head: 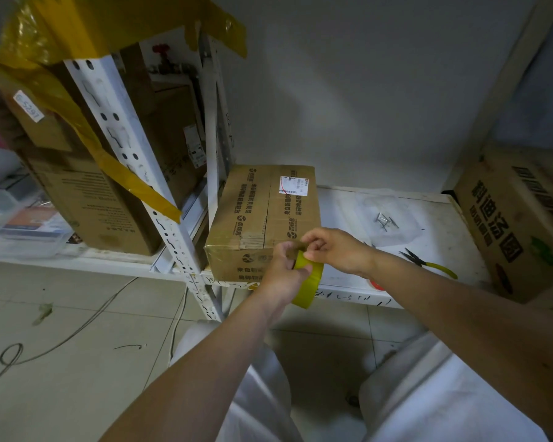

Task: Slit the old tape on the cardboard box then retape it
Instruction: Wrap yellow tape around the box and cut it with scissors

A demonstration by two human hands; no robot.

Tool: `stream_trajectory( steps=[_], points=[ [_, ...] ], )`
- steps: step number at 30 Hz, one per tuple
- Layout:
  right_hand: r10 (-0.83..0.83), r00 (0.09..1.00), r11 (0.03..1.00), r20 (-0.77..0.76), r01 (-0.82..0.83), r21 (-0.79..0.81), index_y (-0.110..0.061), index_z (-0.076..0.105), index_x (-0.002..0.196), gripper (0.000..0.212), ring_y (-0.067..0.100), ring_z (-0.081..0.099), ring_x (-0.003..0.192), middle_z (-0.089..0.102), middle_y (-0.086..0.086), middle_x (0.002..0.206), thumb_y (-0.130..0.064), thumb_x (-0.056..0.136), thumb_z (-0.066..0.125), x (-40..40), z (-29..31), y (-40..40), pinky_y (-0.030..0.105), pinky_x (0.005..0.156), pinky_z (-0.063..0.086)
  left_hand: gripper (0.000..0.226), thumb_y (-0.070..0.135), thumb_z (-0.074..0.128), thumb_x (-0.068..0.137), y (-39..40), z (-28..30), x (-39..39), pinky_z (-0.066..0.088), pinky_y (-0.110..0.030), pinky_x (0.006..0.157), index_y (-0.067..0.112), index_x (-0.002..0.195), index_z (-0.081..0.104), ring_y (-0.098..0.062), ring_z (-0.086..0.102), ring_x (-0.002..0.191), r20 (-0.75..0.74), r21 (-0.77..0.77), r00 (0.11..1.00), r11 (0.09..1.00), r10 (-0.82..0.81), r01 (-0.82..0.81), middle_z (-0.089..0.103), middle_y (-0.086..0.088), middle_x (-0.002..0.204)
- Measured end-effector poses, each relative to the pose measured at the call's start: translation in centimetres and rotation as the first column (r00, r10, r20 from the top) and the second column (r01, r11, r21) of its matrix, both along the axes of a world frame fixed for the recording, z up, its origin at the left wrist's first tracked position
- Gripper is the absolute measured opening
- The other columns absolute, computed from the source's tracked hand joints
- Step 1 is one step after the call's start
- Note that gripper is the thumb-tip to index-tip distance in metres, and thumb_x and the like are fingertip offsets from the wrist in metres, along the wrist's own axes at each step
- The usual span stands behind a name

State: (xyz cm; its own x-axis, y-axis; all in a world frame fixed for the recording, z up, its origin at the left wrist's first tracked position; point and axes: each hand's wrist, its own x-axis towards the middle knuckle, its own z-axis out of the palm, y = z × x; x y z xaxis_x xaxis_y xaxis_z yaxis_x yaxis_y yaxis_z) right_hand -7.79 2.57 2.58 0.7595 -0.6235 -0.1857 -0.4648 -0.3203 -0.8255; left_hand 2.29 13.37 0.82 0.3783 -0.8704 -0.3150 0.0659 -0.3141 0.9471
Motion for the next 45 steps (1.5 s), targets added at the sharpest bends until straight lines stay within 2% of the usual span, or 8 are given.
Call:
stream_trajectory(
  steps=[3,9,19,29,36,40,42,45],
  points=[
    [0.030,1.000,0.999,-0.001,-0.030,-0.017,-0.012,0.069,0.108,0.022,0.016,0.060,0.106,0.066,0.003,0.108,-0.007,0.087,0.066,0.1,0.2,0.0,0.029,0.098,0.046,0.053,0.007,0.057,0.093,-0.1,-0.1,0.3,0.045,-0.048,0.101,0.024,0.135,0.031,-0.027,0.060,0.111,0.027,0.024,0.999,0.999,-0.022,0.022,0.064,-0.007,0.120],
    [-0.024,0.999,0.992,0.040,0.029,-0.122,-0.023,0.068,0.073,0.018,0.014,0.061,0.088,0.067,-0.003,0.084,-0.007,0.080,0.073,0.4,0.3,0.4,0.031,0.088,0.051,0.057,0.007,0.057,0.092,-0.2,-0.4,0.7,0.047,-0.045,0.100,0.022,0.139,0.029,-0.026,0.061,0.111,0.040,0.037,0.999,0.999,-0.025,0.023,0.062,-0.010,0.124],
    [-0.020,0.997,0.989,-0.071,0.009,-0.146,-0.017,0.057,0.104,0.026,0.006,0.057,0.074,0.061,-0.008,0.078,-0.008,0.084,0.070,0.8,0.1,1.1,0.025,0.078,0.050,0.051,0.008,0.061,0.089,-0.2,-1.0,0.5,0.046,-0.048,0.100,0.019,0.132,0.035,-0.029,0.060,0.112,0.154,0.054,0.987,0.998,-0.039,0.031,0.064,-0.011,0.118],
    [-0.058,0.998,0.996,0.014,0.057,0.068,-0.010,0.062,0.091,0.013,0.007,0.054,0.071,0.058,-0.001,0.077,0.000,0.085,0.066,0.2,0.0,0.4,0.013,0.065,0.045,0.041,0.013,0.062,0.090,-0.2,-0.9,0.6,0.047,-0.048,0.097,0.030,0.118,0.038,-0.024,0.061,0.106,0.276,0.085,0.955,0.992,-0.110,0.089,0.067,-0.004,0.112],
    [-0.004,0.999,0.975,-0.047,-0.007,-0.222,-0.018,0.055,0.095,0.012,0.009,0.052,0.082,0.054,-0.004,0.089,-0.007,0.095,0.051,0.2,-0.9,1.0,0.016,0.071,0.043,0.037,0.009,0.060,0.090,-0.5,-0.8,0.6,0.049,-0.047,0.094,0.029,0.114,0.038,-0.027,0.062,0.105,0.255,0.092,0.961,0.992,-0.106,0.085,0.067,-0.006,0.111],
    [0.030,0.993,0.909,-0.111,-0.073,-0.410,-0.021,0.045,0.094,0.010,0.015,0.050,0.088,0.050,-0.002,0.097,-0.011,0.097,0.043,0.3,-1.4,1.6,0.027,0.074,0.044,0.036,0.004,0.061,0.084,-1.1,-0.1,0.2,0.051,-0.034,0.068,0.015,0.116,0.047,-0.025,0.061,0.088,0.200,0.113,0.979,0.993,-0.037,0.014,0.064,-0.009,0.099],
    [0.069,0.991,0.896,-0.117,-0.113,-0.430,-0.019,0.043,0.094,0.011,0.015,0.048,0.086,0.049,0.000,0.097,-0.009,0.096,0.042,0.3,-1.6,2.0,0.024,0.069,0.041,0.038,-0.001,0.058,0.083,-1.3,0.6,0.3,0.043,-0.026,0.055,0.017,0.116,0.052,-0.020,0.058,0.078,0.168,0.128,0.986,0.991,0.005,-0.026,0.061,-0.005,0.090],
    [0.053,0.995,0.925,-0.079,-0.078,-0.371,-0.021,0.044,0.094,0.012,0.012,0.048,0.084,0.049,-0.002,0.094,-0.009,0.096,0.045,0.2,-1.2,1.9,0.022,0.070,0.041,0.031,-0.002,0.057,0.086,-1.5,1.1,0.5,0.042,-0.023,0.052,0.024,0.103,0.053,-0.017,0.056,0.067,0.168,0.136,0.986,0.991,-0.013,-0.010,0.059,-0.002,0.081]
  ],
)
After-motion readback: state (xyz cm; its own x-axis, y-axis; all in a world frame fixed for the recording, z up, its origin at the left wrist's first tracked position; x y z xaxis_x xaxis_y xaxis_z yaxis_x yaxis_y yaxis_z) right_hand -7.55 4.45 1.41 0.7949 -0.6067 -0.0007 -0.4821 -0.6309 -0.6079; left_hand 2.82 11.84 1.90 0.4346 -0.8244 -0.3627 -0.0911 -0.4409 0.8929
